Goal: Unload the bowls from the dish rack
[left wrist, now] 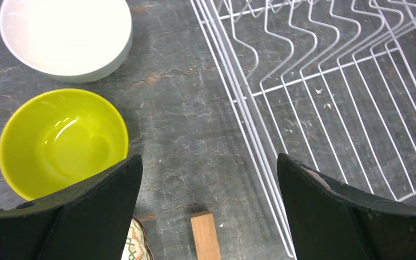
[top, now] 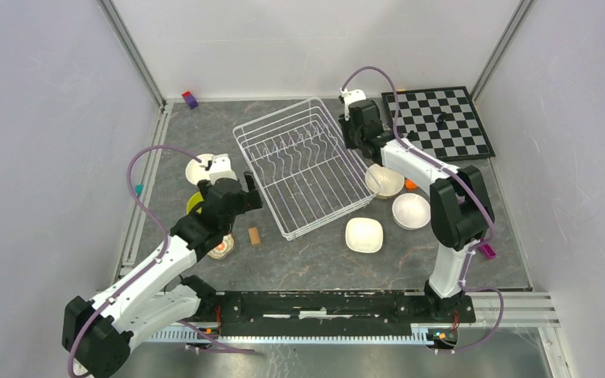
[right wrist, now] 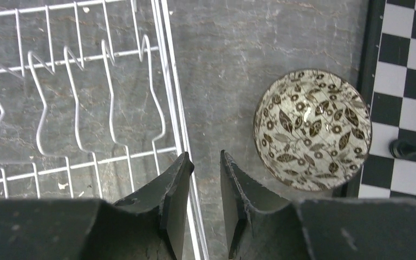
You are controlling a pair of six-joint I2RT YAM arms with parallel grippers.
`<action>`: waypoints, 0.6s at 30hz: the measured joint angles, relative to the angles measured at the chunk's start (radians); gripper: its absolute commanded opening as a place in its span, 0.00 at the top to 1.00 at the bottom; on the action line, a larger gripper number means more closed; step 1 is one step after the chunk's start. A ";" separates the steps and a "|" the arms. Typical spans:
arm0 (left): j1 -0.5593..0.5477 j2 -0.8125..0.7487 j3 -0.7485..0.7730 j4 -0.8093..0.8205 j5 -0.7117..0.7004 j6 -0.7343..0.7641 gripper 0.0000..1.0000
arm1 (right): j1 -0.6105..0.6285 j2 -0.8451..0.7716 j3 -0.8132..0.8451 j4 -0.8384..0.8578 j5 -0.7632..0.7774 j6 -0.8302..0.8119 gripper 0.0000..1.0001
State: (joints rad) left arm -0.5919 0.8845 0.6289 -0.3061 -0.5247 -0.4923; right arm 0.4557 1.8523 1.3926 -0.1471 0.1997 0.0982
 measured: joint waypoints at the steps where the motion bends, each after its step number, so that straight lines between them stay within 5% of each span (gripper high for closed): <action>1: 0.009 0.000 0.000 0.000 0.000 -0.001 0.00 | -0.001 0.014 0.017 -0.002 -0.006 0.000 0.55; 8: 0.061 0.015 0.000 0.010 0.005 -0.015 0.00 | -0.022 0.056 0.066 0.010 -0.064 -0.010 0.49; 18: 0.064 0.030 -0.001 0.052 0.039 -0.016 0.00 | -0.017 -0.055 -0.111 0.078 -0.157 -0.009 0.48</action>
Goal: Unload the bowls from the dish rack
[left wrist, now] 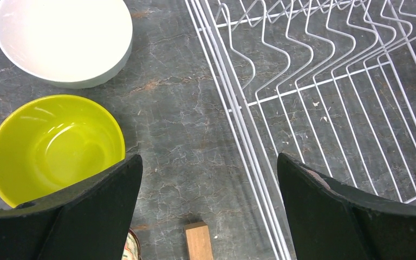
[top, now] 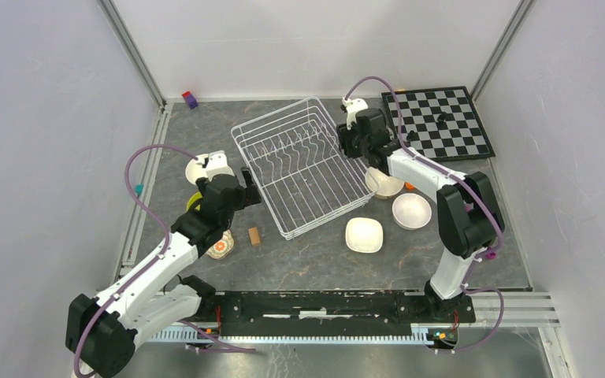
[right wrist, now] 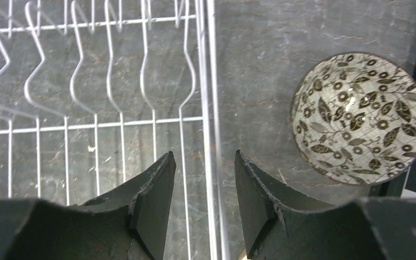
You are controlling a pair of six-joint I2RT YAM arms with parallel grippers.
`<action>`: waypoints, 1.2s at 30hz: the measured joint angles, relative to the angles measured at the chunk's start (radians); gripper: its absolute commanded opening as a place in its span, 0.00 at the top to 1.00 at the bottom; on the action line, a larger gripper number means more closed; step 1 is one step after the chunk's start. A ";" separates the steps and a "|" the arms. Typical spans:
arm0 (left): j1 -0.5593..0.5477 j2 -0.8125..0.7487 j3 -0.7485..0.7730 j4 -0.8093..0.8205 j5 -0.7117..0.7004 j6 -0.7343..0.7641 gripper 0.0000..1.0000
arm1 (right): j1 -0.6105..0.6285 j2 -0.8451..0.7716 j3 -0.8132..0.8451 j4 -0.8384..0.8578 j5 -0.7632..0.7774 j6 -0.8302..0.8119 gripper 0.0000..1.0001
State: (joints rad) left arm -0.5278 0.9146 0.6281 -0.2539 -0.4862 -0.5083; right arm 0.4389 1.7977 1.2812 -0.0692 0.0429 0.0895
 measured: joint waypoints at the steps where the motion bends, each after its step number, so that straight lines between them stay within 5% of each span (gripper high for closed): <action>1: 0.000 0.000 0.000 0.001 0.000 0.000 0.00 | 0.002 -0.010 -0.013 0.000 -0.008 0.000 0.48; 10: 0.000 -0.009 -0.008 0.002 0.000 0.000 0.00 | 0.005 -0.034 -0.039 -0.032 -0.008 0.000 0.61; 16: 0.000 -0.013 -0.013 0.003 0.000 0.000 0.00 | 0.001 -0.033 -0.048 -0.055 0.014 -0.006 1.00; 21: 0.000 -0.012 -0.013 0.004 -0.002 0.000 0.08 | 0.000 0.002 0.011 -0.099 0.015 -0.018 1.00; 23: 0.000 -0.003 -0.013 0.009 -0.004 0.002 0.01 | 0.004 0.042 0.070 -0.123 0.017 -0.016 1.00; 25: 0.000 0.014 -0.013 0.013 -0.006 0.002 0.00 | 0.005 0.093 0.138 -0.139 0.021 -0.008 0.90; 28: 0.000 0.050 -0.013 0.021 -0.006 0.002 0.00 | 0.004 0.152 0.217 -0.143 0.031 0.013 0.48; 29: 0.000 0.060 -0.013 0.022 -0.006 0.002 0.00 | 0.003 0.164 0.234 -0.142 0.037 0.020 0.41; 36: 0.010 0.077 -0.013 0.057 0.001 0.014 0.00 | -0.015 0.092 0.183 -0.074 0.047 0.024 0.40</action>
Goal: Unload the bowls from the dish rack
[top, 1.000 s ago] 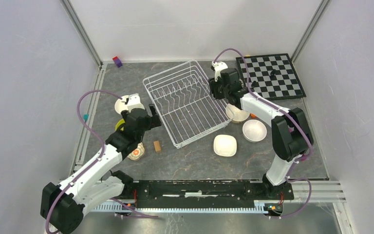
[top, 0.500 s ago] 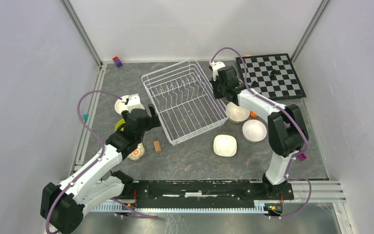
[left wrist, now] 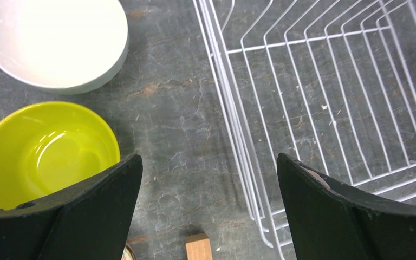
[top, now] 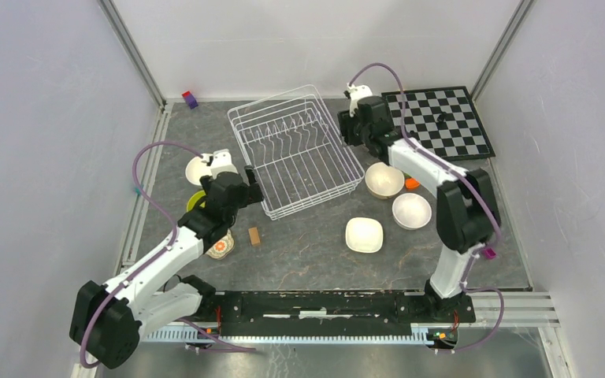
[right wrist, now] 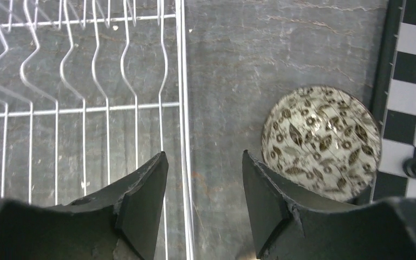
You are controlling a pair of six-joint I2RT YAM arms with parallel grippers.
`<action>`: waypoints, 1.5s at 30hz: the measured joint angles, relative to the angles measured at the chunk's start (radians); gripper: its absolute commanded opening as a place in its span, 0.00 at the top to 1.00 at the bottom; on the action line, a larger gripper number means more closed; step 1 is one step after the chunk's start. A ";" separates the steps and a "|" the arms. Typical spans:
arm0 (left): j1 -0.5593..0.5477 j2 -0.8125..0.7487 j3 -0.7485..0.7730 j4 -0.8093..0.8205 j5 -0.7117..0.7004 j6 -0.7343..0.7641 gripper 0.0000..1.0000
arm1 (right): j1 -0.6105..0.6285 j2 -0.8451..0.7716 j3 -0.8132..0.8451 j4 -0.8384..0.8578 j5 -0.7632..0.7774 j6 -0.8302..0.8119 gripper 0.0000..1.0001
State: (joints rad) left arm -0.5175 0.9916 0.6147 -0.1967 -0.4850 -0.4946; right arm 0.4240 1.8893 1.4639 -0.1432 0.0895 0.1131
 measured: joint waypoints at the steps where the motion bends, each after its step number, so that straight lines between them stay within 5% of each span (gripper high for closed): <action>1: 0.001 0.000 -0.002 0.019 0.001 0.006 0.00 | -0.001 -0.044 -0.053 0.028 -0.003 -0.006 0.40; 11: 0.013 -0.098 -0.233 0.346 0.014 0.190 0.00 | -0.001 -0.667 -0.661 0.383 0.109 -0.060 0.21; 22: 0.209 0.038 -0.283 0.645 0.041 0.364 0.00 | -0.002 -1.065 -1.333 0.797 0.257 -0.270 0.12; 30: 0.336 0.209 -0.329 0.838 0.103 0.393 0.00 | -0.046 -1.001 -1.366 0.877 0.391 -0.317 0.06; 36: 0.372 0.296 -0.338 0.932 0.152 0.416 0.00 | -0.150 -0.867 -1.414 0.939 0.371 -0.319 0.11; 45: 0.393 0.467 -0.352 1.190 0.204 0.457 0.00 | -0.299 -0.582 -1.453 1.260 0.272 -0.299 0.07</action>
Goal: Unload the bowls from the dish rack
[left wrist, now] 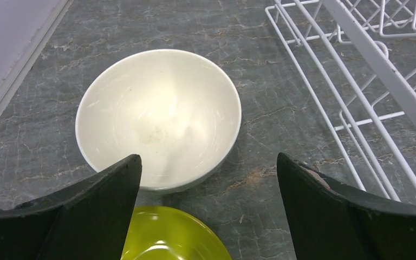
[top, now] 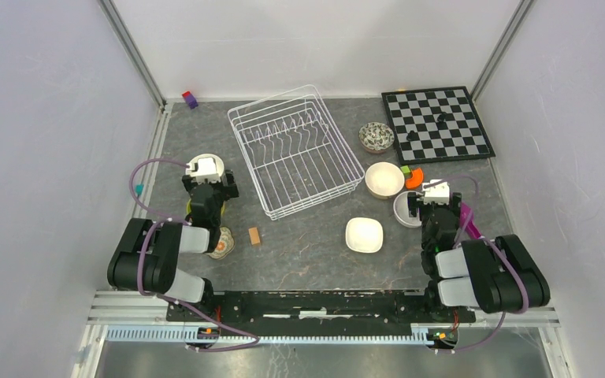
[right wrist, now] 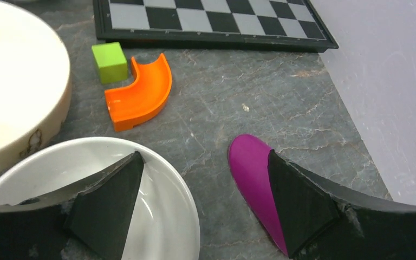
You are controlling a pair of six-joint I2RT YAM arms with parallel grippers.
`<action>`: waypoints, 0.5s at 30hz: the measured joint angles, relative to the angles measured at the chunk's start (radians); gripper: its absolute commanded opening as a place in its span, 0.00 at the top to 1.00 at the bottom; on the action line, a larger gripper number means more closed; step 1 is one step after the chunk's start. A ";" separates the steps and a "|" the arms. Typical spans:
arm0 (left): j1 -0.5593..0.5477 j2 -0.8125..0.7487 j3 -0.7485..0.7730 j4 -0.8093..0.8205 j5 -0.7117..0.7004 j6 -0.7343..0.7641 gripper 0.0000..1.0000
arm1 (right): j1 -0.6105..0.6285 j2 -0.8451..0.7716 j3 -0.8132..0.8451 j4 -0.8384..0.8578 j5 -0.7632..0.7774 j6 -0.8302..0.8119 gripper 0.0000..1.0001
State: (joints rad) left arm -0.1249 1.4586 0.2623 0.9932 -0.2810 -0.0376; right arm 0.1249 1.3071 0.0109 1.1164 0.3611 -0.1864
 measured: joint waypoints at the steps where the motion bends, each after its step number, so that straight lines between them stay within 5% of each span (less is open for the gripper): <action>1: 0.003 0.002 0.000 0.009 0.004 0.000 0.00 | -0.008 0.029 0.000 0.042 -0.005 0.005 0.07; 7: 0.008 0.005 0.000 0.019 0.024 0.000 0.00 | -0.023 0.069 0.000 0.218 -0.013 0.027 0.06; 15: 0.011 0.005 0.000 0.020 0.026 0.000 0.00 | -0.022 0.069 0.000 0.253 -0.041 0.027 0.02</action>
State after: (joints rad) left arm -0.1143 1.4639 0.2623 1.0130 -0.2550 -0.0372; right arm 0.1028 1.3762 0.0109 1.3693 0.3199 -0.1593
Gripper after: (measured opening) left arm 0.997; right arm 0.979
